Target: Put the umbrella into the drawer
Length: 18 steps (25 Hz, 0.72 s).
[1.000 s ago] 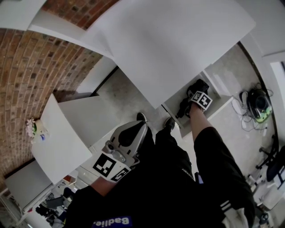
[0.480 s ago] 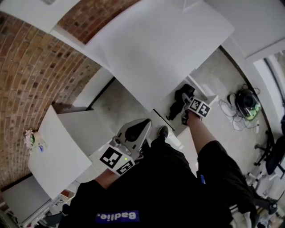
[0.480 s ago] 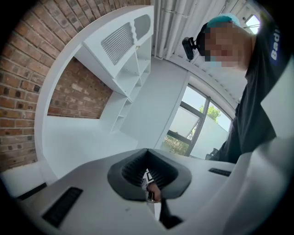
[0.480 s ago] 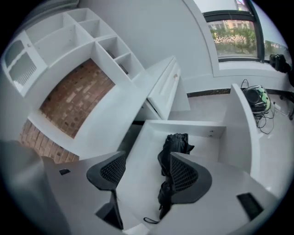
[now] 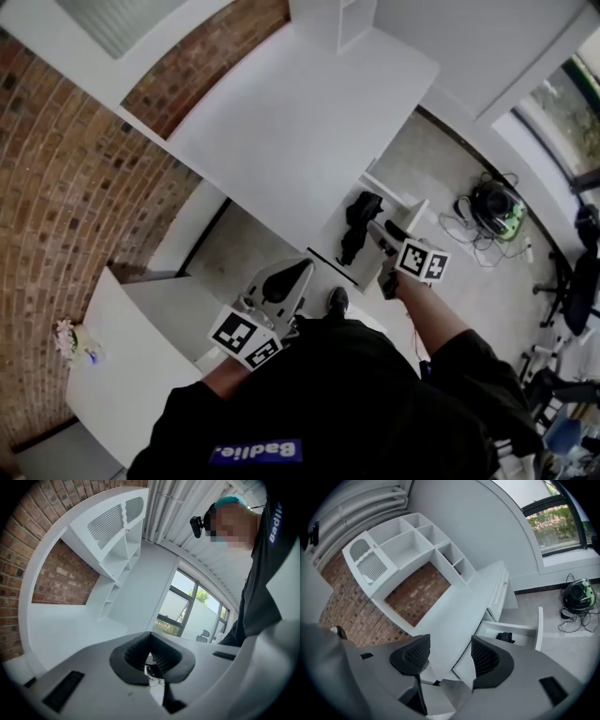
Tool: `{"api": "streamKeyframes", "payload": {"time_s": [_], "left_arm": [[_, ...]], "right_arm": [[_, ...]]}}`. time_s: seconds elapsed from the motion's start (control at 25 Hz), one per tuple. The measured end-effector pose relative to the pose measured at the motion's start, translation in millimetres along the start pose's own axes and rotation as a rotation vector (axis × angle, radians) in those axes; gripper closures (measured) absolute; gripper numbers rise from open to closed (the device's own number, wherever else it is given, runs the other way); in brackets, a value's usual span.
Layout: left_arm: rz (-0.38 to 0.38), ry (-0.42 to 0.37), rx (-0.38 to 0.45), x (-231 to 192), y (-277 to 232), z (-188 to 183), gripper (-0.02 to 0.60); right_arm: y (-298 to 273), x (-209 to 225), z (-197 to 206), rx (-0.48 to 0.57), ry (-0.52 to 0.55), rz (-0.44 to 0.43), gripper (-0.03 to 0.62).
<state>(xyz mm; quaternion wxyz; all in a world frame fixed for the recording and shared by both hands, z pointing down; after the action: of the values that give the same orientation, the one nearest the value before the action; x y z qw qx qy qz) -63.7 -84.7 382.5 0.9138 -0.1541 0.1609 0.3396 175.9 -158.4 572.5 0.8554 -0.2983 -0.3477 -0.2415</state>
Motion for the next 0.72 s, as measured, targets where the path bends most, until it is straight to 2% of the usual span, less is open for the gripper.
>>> {"api": "streamKeyframes", "payload": {"time_s": [0.4,0.72], "left_arm": [[0.083,-0.016,0.004,13.5,-2.4,-5.1,0.584],[0.118,-0.021,-0.001,19.7,-5.3,-10.3,0.584]], "right_arm": [[54.6,-98.6,-27.9,0.095,0.144,-0.168,0.395],[69.9,-165.9,-30.4,0.094,0.365,-0.289,0.536]]}}
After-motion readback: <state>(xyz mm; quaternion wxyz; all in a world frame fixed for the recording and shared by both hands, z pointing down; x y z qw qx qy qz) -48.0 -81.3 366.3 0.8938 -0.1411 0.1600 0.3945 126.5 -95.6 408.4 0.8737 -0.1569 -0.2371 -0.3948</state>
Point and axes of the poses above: the fingertips, and each gripper's own axes: y backward along the fingers, x to its right, z out of its underside, the point moved 5 cm from there along y, backward along the fingers, and after that the axes turned 11 degrees about -z, right-handed, at the moved point
